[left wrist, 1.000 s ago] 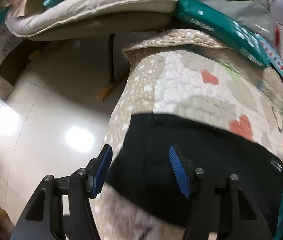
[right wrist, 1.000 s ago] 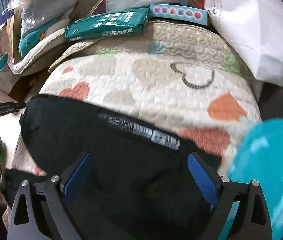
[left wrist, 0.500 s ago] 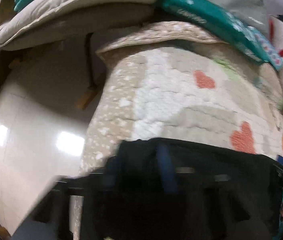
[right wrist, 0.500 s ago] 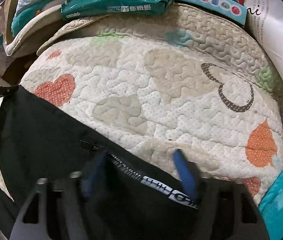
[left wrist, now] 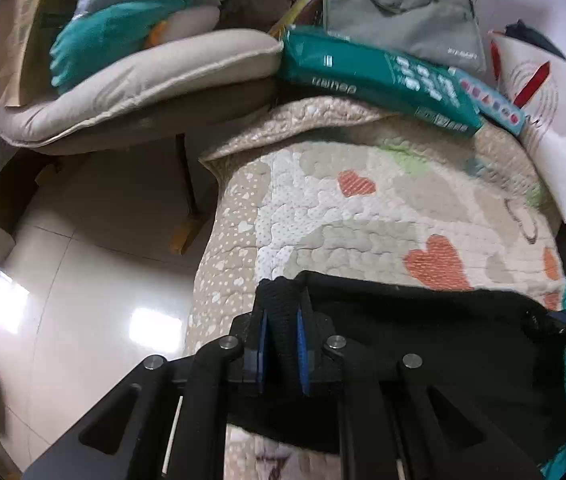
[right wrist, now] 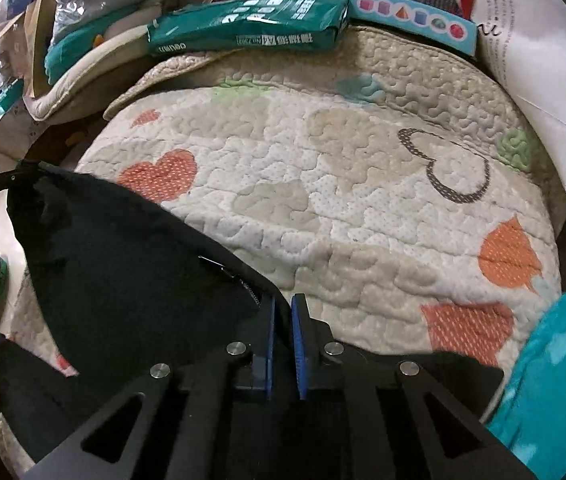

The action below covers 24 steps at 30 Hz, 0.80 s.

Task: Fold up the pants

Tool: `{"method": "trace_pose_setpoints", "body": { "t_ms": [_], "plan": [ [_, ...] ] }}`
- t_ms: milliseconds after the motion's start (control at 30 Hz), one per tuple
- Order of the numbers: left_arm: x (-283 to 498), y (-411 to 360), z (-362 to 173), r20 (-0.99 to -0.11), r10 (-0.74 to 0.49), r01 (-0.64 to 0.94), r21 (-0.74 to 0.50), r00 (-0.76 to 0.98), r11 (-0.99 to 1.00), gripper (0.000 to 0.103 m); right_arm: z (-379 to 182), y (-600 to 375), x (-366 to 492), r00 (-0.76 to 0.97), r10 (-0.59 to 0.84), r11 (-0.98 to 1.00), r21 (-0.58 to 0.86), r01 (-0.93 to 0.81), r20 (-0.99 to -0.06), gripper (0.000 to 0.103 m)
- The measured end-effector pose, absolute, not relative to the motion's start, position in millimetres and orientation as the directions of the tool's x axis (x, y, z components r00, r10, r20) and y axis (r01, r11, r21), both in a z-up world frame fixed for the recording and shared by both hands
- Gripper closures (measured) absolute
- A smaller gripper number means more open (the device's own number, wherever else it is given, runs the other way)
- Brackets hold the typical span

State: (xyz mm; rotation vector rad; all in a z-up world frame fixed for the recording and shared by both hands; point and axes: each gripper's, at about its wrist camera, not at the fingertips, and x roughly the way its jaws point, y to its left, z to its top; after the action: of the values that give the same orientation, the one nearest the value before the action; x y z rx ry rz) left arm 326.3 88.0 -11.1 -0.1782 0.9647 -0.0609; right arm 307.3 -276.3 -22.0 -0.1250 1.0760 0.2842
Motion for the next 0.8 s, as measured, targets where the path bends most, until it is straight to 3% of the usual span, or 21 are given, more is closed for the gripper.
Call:
{"method": "trace_pose_setpoints", "body": {
  "t_ms": [400, 800],
  "plan": [
    [236.0, 95.2, 17.3, -0.772, -0.15, -0.039, -0.22, 0.618, 0.975, 0.091, 4.7, -271.2, 232.4, 0.458, 0.156, 0.956, 0.017, -0.293, -0.875, 0.094],
    [136.8, 108.8, -1.2, -0.751, -0.15, -0.111, -0.285, 0.643, 0.952, 0.091, -3.6, -253.8, 143.8, 0.405, 0.132, 0.945, -0.008, -0.327, -0.905, 0.094]
  ]
}}
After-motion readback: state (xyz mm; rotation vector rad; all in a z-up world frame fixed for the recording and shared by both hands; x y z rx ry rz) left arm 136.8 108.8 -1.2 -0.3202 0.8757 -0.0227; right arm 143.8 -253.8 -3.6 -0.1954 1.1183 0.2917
